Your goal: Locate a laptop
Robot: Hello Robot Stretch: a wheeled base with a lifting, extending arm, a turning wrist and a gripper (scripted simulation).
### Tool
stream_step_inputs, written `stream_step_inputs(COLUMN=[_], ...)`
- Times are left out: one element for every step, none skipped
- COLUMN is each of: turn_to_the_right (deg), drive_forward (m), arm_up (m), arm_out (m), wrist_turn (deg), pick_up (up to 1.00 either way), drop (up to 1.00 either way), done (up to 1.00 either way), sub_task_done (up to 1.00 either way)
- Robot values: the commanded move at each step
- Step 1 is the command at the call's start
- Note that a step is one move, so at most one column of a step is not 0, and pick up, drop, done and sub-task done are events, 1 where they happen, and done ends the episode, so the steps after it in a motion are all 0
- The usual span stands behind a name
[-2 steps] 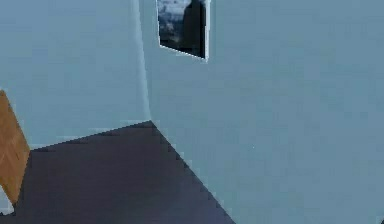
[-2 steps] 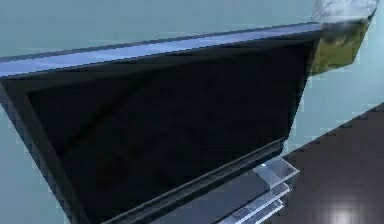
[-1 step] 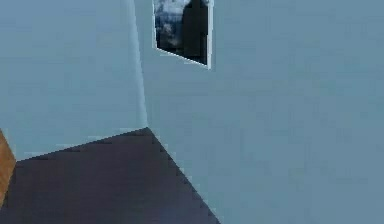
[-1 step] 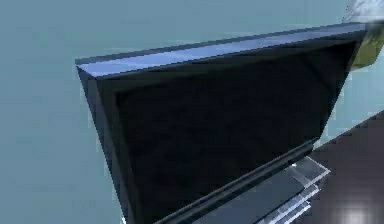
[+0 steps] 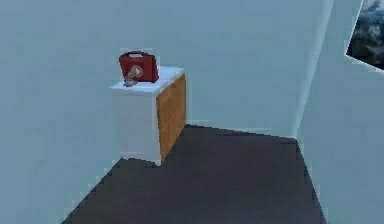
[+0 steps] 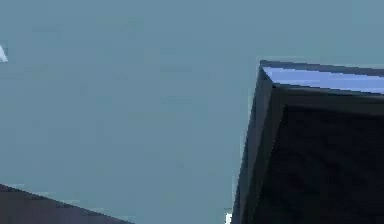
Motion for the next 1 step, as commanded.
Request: stream_step_inputs(turn_to_the_right=[-45.0], drive_forward=[0.0], arm_up=[0.0], arm_out=[0.0], wrist_turn=[0.0], pick_up=[0.0], drop=[0.0], done=[0.0], sub_task_done=[0.0])
